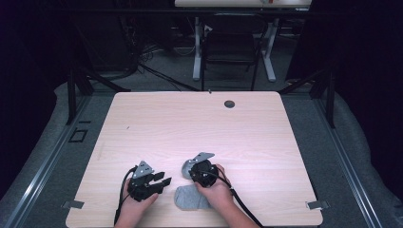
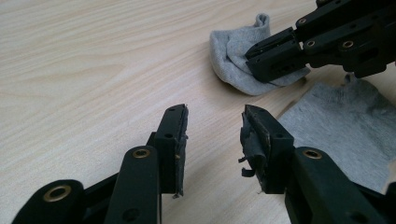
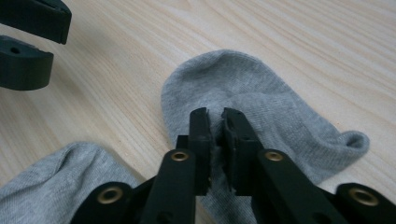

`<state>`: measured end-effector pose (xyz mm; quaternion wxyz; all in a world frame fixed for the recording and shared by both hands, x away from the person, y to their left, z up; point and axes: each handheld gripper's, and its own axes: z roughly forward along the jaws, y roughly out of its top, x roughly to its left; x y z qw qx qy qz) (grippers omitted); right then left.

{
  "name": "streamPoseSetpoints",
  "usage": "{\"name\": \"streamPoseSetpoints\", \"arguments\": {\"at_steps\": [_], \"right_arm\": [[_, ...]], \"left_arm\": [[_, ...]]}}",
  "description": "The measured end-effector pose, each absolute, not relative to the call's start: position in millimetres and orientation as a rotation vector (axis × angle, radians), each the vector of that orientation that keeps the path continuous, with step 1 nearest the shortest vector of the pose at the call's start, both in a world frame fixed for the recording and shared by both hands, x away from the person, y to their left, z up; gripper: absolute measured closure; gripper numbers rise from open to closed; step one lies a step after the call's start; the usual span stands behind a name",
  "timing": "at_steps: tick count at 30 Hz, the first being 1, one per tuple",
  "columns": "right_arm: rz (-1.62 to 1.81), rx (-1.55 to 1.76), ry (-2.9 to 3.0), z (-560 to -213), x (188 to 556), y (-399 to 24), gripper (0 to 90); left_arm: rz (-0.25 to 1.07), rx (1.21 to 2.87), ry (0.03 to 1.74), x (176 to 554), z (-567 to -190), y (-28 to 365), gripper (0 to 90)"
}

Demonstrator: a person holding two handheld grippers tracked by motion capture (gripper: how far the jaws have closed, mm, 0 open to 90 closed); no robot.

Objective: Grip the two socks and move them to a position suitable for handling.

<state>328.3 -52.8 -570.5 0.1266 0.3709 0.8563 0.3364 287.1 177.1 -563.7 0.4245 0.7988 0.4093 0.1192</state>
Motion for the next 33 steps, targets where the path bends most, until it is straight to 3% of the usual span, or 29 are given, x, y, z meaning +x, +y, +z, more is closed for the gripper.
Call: {"name": "streamPoseSetpoints", "arguments": {"at_steps": [23, 28, 33], "right_arm": [[1.171, 1.026, 2.441, -541, 316, -82, 86.1], [1.177, 1.016, 2.435, -539, 315, -86, 86.1], [1.178, 1.016, 2.422, -539, 315, -89, 86.0]], "left_arm": [[0.29, 2.0, 1.027, 317, -558, 148, 61.4], [0.293, 2.03, 1.028, 327, -562, 135, 66.2], [0.279, 2.054, 1.042, 331, -567, 129, 79.1]]}}
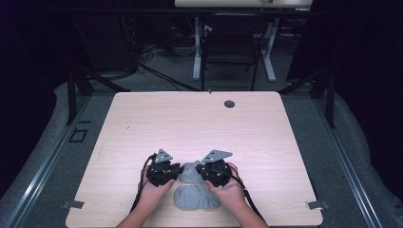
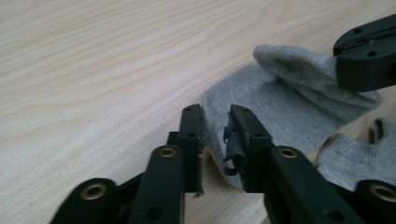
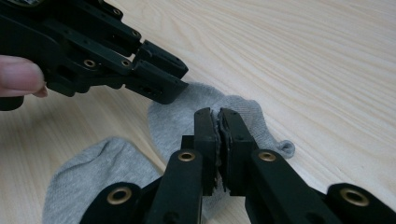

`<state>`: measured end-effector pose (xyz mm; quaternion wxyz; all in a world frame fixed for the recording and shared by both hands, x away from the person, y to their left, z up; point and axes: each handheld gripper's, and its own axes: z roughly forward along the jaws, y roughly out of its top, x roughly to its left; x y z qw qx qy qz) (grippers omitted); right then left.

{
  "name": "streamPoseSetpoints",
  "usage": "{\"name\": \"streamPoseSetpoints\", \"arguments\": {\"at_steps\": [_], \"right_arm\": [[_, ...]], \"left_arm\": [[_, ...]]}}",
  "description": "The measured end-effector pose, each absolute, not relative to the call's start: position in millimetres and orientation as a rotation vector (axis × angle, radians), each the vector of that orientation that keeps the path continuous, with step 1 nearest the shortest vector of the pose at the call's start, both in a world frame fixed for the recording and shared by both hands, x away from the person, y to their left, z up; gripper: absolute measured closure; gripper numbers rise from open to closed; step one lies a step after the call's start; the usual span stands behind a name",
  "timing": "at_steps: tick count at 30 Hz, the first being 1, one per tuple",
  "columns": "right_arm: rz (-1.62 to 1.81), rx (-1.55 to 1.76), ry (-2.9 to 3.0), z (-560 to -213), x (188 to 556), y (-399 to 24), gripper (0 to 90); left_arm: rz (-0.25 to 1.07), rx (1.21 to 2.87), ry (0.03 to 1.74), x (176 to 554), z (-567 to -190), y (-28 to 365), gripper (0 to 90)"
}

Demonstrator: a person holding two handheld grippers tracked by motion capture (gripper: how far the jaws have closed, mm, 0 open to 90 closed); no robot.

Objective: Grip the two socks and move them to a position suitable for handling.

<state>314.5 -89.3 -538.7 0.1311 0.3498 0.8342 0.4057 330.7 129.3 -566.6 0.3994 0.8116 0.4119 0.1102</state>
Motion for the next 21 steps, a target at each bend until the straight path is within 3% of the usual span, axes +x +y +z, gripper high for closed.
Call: {"name": "streamPoseSetpoints", "arguments": {"at_steps": [5, 21], "right_arm": [[1.163, 1.014, 2.413, -537, 313, -97, 86.0], [1.106, 1.085, 2.397, -543, 312, -135, 85.6]], "left_arm": [[0.293, 2.085, 1.06, 330, -569, 131, 87.2], [0.311, 2.05, 1.082, 324, -567, 142, 88.3]]}}
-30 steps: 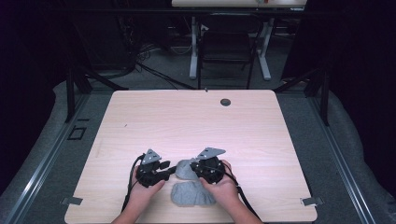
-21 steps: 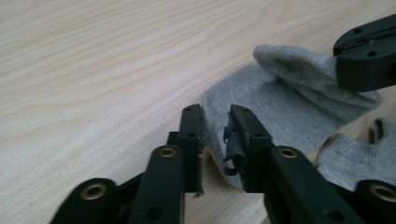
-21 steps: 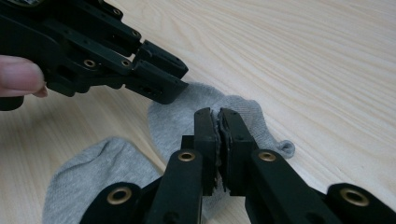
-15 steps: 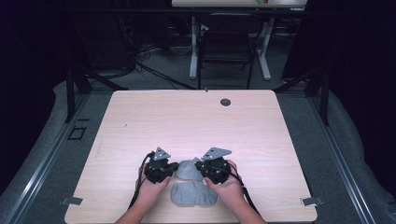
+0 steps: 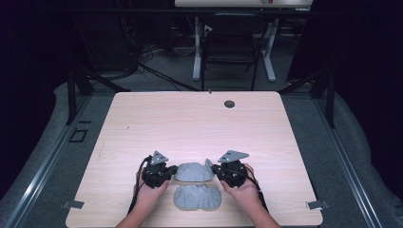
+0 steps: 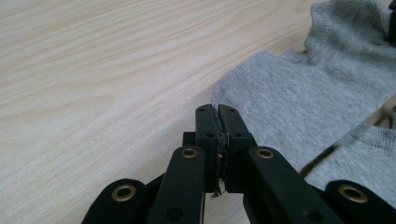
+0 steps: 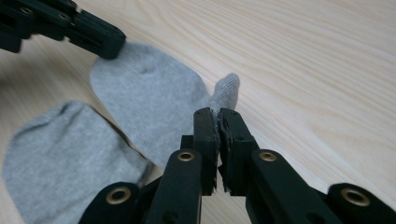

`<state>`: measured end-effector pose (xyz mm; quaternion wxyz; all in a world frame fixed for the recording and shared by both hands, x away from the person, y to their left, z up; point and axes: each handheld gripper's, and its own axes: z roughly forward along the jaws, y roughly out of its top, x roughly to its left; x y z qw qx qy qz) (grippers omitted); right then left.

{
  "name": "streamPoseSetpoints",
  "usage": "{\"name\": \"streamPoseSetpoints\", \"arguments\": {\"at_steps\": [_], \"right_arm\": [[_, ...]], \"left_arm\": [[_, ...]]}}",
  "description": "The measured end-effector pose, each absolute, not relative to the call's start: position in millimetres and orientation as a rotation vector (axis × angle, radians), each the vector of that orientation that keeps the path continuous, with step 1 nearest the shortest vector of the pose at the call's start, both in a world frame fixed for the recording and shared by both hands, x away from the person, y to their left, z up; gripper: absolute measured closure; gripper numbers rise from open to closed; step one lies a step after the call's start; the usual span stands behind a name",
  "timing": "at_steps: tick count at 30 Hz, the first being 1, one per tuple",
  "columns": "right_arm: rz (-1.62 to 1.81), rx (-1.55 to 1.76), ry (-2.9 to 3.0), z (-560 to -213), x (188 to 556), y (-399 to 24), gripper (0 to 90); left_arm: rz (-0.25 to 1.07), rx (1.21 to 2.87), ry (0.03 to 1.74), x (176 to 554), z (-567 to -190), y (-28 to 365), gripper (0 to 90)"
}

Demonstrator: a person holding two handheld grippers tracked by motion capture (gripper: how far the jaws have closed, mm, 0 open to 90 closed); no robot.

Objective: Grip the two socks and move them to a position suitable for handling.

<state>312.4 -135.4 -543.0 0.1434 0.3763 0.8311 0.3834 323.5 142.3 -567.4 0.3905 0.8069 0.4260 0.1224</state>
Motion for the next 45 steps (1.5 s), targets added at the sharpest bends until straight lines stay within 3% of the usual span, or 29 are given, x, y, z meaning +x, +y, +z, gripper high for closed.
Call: {"name": "streamPoseSetpoints", "arguments": {"at_steps": [4, 10, 15, 22, 29, 45], "right_arm": [[1.048, 1.138, 2.415, -554, 314, -142, 82.9], [1.058, 1.206, 2.4, -559, 314, -146, 68.1], [1.08, 1.235, 2.386, -554, 320, -148, 64.7], [1.069, 1.263, 2.394, -559, 331, -141, 69.3], [1.017, 1.248, 2.418, -565, 332, -140, 84.5], [1.025, 1.255, 2.426, -568, 328, -147, 86.1]], "left_arm": [[0.304, 2.064, 1.071, 322, -570, 139, 88.3], [0.303, 2.062, 1.084, 321, -573, 141, 87.4], [0.292, 2.037, 1.085, 324, -572, 143, 78.2], [0.264, 2.047, 1.065, 330, -570, 137, 72.4], [0.29, 2.097, 1.069, 334, -573, 134, 86.4], [0.289, 2.085, 1.066, 330, -572, 138, 88.0]]}}
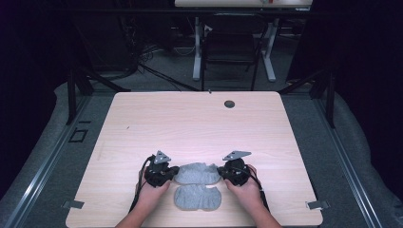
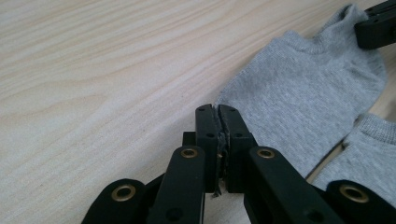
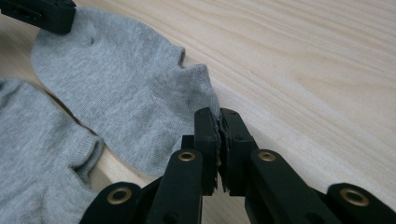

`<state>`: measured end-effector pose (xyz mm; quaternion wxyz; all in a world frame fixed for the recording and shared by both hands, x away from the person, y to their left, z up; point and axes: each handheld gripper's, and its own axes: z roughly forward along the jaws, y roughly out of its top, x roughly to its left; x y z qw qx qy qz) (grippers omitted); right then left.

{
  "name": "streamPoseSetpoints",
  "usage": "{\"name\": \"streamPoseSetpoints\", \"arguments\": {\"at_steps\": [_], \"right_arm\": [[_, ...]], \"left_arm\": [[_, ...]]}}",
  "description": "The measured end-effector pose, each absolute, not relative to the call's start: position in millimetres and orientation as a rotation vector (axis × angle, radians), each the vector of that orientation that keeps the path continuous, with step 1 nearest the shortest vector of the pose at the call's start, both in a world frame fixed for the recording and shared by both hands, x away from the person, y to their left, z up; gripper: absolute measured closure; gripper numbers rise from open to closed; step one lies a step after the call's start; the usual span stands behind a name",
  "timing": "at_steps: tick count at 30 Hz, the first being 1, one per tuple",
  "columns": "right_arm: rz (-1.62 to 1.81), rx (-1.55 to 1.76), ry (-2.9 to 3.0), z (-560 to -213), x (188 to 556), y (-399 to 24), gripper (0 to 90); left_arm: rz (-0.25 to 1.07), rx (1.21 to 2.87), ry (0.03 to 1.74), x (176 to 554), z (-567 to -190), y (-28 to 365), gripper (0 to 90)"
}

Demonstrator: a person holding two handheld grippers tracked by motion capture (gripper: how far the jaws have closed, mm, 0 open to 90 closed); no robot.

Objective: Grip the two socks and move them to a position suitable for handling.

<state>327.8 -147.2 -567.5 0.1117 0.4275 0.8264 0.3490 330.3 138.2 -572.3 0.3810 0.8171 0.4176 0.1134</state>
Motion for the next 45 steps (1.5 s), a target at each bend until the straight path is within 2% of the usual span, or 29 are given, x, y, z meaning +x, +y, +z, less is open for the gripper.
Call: {"name": "streamPoseSetpoints", "arguments": {"at_steps": [25, 45], "right_arm": [[1.131, 1.153, 2.39, -534, 318, -142, 87.0], [1.199, 1.07, 2.385, -511, 282, -149, 87.2]], "left_arm": [[0.315, 2.042, 0.992, 319, -543, 143, 88.1], [0.281, 2.024, 0.941, 289, -526, 152, 88.2]]}}
